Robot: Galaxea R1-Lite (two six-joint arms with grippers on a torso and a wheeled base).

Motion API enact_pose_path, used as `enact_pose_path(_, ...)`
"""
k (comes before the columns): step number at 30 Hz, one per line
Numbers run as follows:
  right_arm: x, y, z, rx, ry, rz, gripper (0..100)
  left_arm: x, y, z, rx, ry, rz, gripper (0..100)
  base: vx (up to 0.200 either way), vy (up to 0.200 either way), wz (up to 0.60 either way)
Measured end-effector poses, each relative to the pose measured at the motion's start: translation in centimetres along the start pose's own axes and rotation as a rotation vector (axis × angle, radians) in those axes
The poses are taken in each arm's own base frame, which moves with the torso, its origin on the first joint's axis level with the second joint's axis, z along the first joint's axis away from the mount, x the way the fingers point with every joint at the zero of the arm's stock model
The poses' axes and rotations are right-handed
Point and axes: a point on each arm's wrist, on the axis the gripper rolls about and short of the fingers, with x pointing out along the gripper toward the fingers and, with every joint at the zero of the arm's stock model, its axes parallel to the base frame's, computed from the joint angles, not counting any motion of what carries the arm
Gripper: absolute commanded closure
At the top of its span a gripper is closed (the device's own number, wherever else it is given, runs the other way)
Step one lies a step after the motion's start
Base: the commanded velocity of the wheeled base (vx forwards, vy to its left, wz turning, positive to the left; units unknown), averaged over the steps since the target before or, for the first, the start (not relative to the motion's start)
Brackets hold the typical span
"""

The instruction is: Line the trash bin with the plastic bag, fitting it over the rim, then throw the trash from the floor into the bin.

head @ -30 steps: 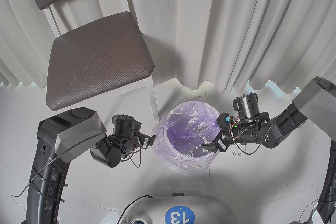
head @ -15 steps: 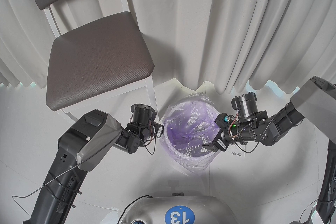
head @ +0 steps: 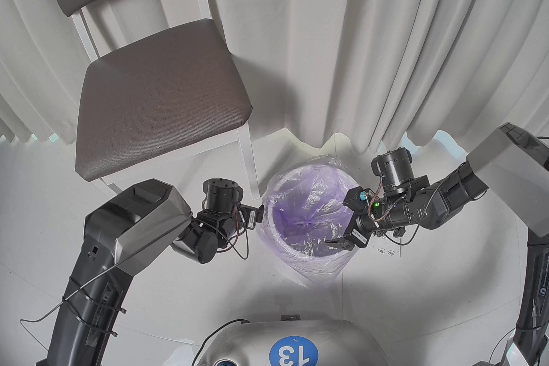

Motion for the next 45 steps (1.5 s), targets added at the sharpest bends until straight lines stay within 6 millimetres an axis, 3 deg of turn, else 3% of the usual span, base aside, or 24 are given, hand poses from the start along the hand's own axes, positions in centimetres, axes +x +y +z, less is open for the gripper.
enact_pose_path(12,2.1,-0.1,-1.5,0.014,0.017,0.056,0,-3.9,1.0,0.4,-0.042,-0.071,-0.007,0,0.000,0.000,0.00)
enact_pose_path(13,2.2,-0.1,-1.6,0.016,0.021,0.057,100,-4.2,0.9,0.4,-0.049,-0.074,-0.011,0,0.000,0.000,0.00)
enact_pose_path(19,2.5,-0.1,-2.1,0.021,0.030,0.062,100,-6.3,0.3,0.6,-0.079,-0.115,-0.061,0,0.000,0.000,0.00)
enact_pose_path(26,1.6,0.2,-2.0,0.022,0.024,0.074,100,-8.2,0.2,0.5,-0.129,-0.167,-0.084,0,0.000,0.000,0.00)
enact_pose_path(38,-0.5,3.7,-3.8,0.031,0.084,0.152,100,-10.5,-0.5,0.0,-0.134,-0.158,-0.134,0,0.000,0.000,0.00)
enact_pose_path(45,-0.3,4.8,-4.2,0.020,0.083,0.165,100,-10.7,-0.7,-0.1,-0.129,-0.155,-0.138,0,0.000,0.000,0.00)
